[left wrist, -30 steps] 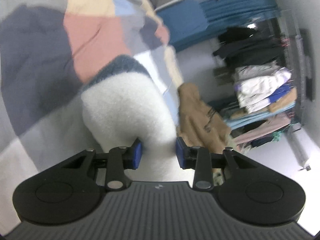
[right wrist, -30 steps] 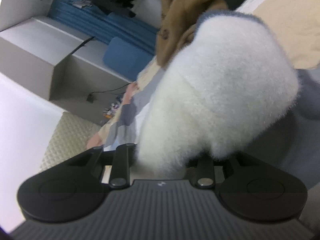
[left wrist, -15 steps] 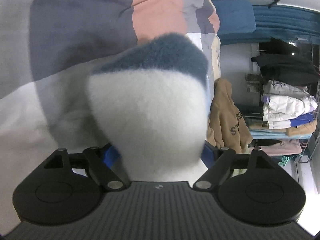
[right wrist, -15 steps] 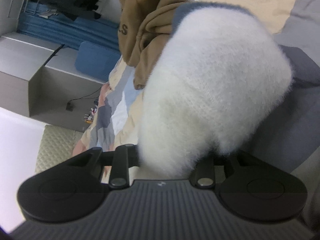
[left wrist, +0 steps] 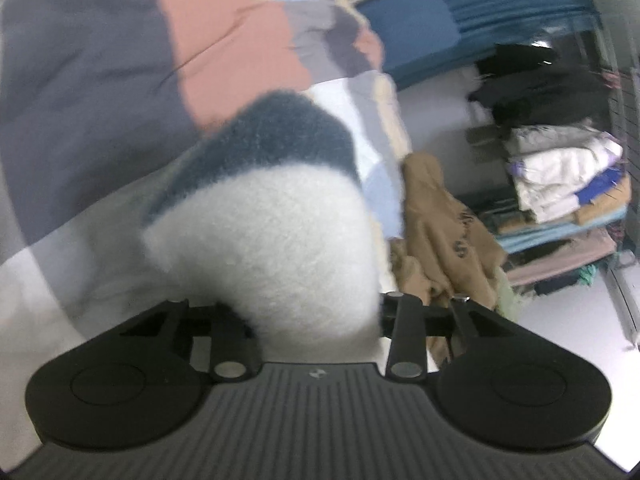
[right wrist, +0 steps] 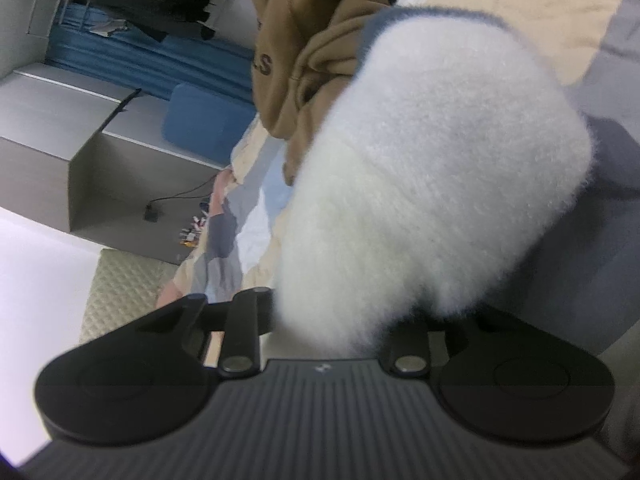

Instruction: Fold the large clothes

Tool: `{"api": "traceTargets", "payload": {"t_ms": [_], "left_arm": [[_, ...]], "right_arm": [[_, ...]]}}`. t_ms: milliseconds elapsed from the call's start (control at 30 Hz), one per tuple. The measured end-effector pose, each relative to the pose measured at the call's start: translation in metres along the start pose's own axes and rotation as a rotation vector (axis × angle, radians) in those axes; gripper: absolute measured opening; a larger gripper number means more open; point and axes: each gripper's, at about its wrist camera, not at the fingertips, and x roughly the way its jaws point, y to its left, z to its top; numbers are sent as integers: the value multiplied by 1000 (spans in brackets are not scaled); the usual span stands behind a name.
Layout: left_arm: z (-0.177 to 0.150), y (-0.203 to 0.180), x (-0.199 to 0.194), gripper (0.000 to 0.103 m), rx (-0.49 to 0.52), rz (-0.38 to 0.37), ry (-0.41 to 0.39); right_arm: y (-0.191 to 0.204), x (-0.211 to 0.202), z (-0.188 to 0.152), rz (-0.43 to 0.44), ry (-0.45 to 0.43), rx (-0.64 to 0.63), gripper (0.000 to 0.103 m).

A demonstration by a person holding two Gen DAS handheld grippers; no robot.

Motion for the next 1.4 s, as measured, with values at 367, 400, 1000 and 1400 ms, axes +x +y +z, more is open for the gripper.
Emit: {"api": "traceTargets", "payload": {"t_ms": [367, 400, 1000, 1400], "left_arm": [[-13, -120, 42, 42, 80, -178, 57], [-15, -134, 52, 42, 84, -192, 65], [-75, -226, 251, 42, 229, -193, 151], [-108, -140, 275, 46, 278, -185, 175]], "right_arm": [[37, -58, 96, 113, -120, -15, 35], [41, -64, 109, 121, -138, -21, 35], [-55, -47, 219, 120, -302, -53, 35], [-141, -31, 159, 110, -249, -10, 37]]}}
